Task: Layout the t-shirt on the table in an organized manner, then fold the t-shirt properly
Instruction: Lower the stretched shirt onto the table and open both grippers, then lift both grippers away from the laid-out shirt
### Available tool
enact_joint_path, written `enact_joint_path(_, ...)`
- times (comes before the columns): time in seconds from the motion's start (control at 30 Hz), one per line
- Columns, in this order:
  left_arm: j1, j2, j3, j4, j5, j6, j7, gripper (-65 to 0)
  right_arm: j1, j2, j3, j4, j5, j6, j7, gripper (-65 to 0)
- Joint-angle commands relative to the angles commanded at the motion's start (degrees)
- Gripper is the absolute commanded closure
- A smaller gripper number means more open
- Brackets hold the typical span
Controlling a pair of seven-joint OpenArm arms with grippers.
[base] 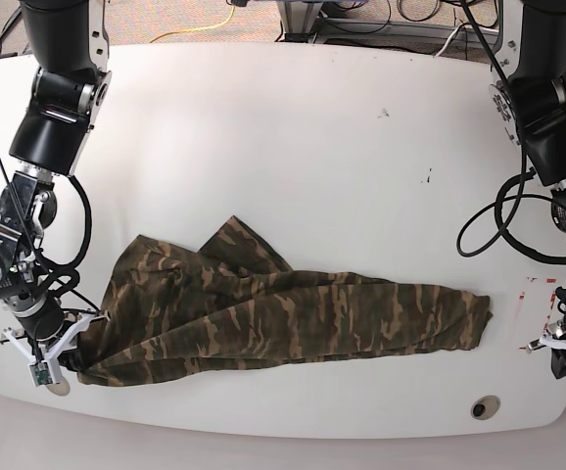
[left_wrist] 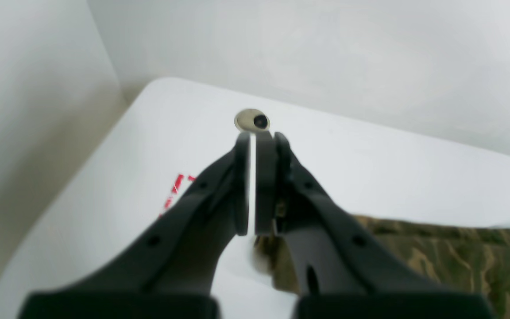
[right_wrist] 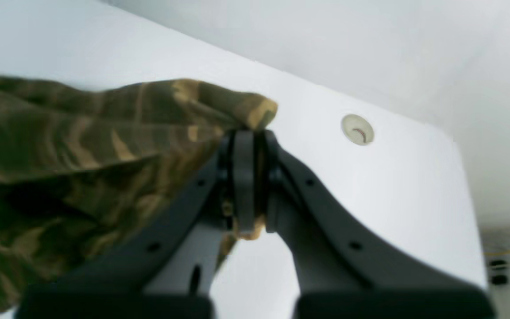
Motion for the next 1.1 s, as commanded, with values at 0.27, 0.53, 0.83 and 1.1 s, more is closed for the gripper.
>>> enact_joint_path(0.27, -0.44, 0.18, 0.18, -6.33, 0.09, 0.0, -4.48, -0.4, 1.14, -1.14, -0.44, -9.23, 0.0, -0.26, 5.36, -0.6)
enact_joint_path(0.53, -1.14, 0.09, 3.78, -7.74, -0.09, 0.0, -5.1, -0.6, 4.4, 0.26, -9.23, -20.4, -0.09, -1.41, 10.11, -20.5)
enact_joint_path(0.83, -0.26, 0.0, 3.69, -7.65, -0.18, 0.0, -4.75, -9.4, 1.32, 2.9, -12.4, -14.51, 0.26, -4.92, 8.88, -65.0)
enact_joint_path(1.1, 1.93, -0.18, 3.16, -6.33, -0.18, 0.0, -4.84, -43.5, -8.7, 2.29, -3.43, 2.64, 0.44, -4.84, -3.16, -65.0)
